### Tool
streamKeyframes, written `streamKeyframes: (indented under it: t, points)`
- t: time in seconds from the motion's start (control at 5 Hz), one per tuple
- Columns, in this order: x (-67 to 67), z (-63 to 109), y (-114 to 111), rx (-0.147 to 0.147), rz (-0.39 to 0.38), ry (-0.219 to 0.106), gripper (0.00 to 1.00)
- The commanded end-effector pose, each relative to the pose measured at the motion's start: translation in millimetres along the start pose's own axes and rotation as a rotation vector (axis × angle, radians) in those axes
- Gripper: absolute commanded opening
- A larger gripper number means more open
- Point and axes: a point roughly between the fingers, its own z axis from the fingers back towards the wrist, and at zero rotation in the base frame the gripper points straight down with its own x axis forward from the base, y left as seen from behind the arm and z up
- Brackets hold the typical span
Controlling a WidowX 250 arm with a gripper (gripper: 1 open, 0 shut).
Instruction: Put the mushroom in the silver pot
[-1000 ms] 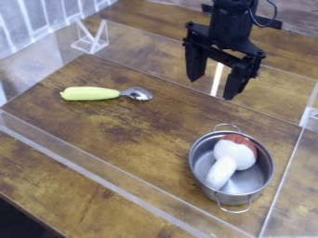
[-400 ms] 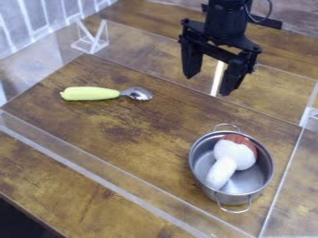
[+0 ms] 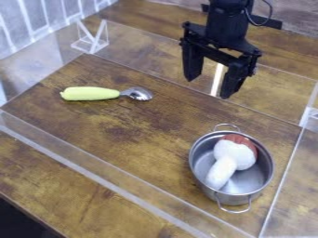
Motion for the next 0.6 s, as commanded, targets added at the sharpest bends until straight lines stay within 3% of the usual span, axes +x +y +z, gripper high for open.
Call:
streamKeyframes:
  t: [0.0, 0.4]
  points:
    - [2.9, 21.2, 7.7, 0.005, 0.022, -0.059, 1.0]
    - [1.6, 26.7, 7.2, 0.013, 0.023, -0.059, 1.0]
